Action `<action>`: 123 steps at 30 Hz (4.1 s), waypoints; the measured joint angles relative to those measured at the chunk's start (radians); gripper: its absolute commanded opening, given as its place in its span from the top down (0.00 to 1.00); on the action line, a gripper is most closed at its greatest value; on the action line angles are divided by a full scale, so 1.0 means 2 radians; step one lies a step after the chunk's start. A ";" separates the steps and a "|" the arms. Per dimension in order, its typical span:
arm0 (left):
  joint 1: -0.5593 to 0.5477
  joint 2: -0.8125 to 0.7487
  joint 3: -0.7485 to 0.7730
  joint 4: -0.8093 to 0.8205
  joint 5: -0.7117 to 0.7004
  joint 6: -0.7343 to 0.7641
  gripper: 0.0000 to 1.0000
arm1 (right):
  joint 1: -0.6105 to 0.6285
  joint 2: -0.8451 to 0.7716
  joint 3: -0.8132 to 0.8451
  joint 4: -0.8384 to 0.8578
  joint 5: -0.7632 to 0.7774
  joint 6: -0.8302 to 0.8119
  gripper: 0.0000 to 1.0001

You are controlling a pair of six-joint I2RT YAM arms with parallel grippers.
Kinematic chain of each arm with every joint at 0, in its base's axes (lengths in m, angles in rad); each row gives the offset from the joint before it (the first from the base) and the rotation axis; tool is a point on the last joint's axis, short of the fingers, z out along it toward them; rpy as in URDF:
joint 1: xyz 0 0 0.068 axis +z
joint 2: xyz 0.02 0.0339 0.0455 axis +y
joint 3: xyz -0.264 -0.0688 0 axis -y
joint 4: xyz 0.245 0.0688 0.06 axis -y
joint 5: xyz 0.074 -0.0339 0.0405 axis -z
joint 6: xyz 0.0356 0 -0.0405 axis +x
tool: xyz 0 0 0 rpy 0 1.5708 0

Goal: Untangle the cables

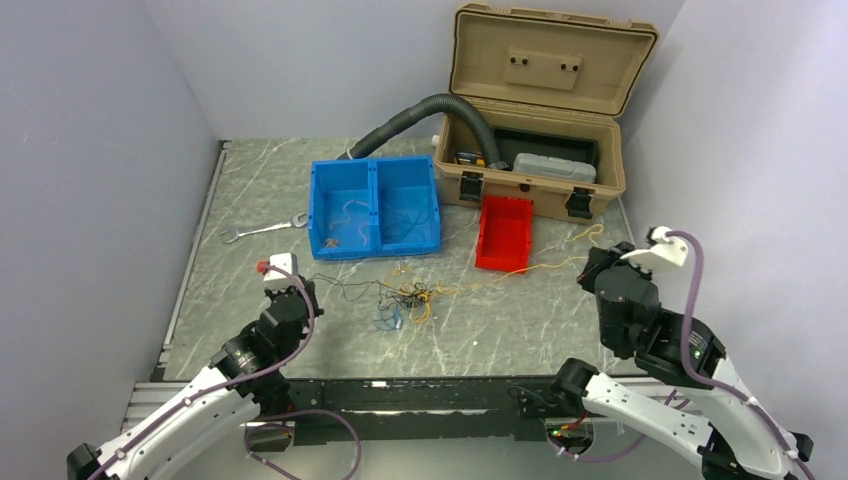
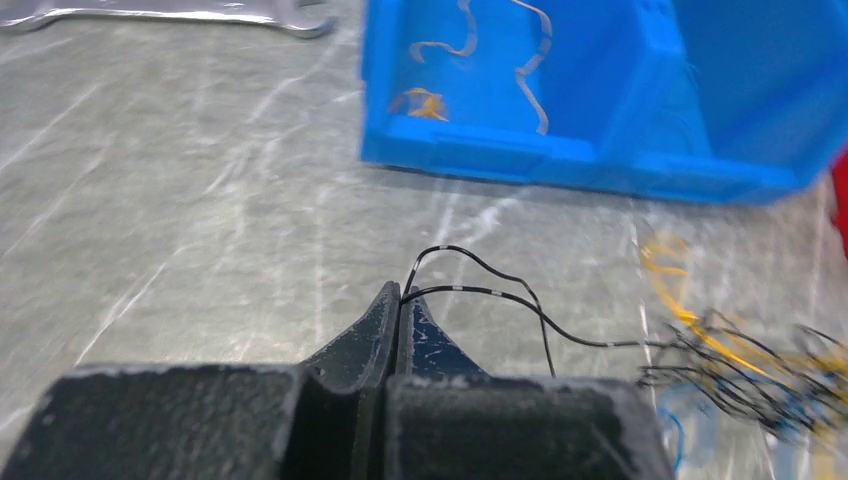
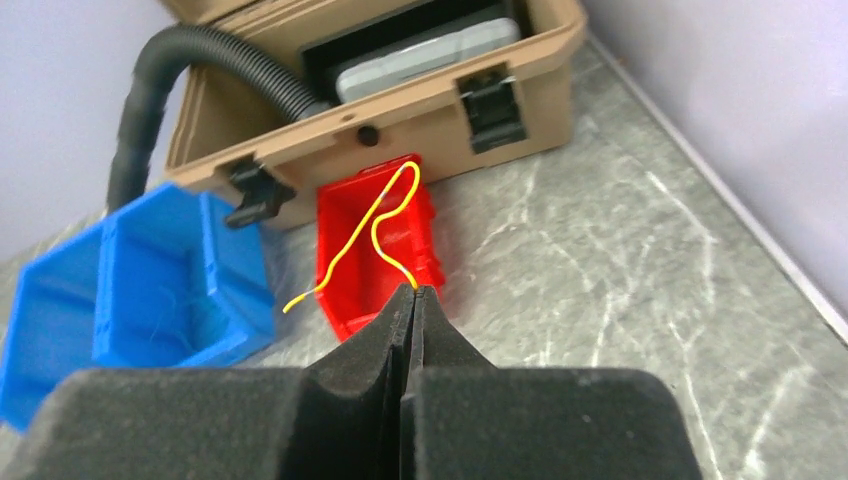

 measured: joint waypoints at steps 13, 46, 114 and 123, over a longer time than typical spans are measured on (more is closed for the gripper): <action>0.000 0.020 -0.007 0.097 0.165 0.109 1.00 | 0.000 0.150 -0.056 0.134 -0.252 -0.132 0.78; 0.000 0.041 -0.007 0.114 0.188 0.118 1.00 | 0.000 0.273 -0.211 0.335 -0.499 -0.137 0.29; -0.003 -0.002 0.015 -0.024 0.014 -0.054 0.52 | -0.003 -0.039 -0.112 -0.027 -0.086 0.149 1.00; 0.000 0.081 -0.001 0.134 0.289 0.119 0.09 | -0.007 0.077 -0.083 0.143 -0.278 -0.090 1.00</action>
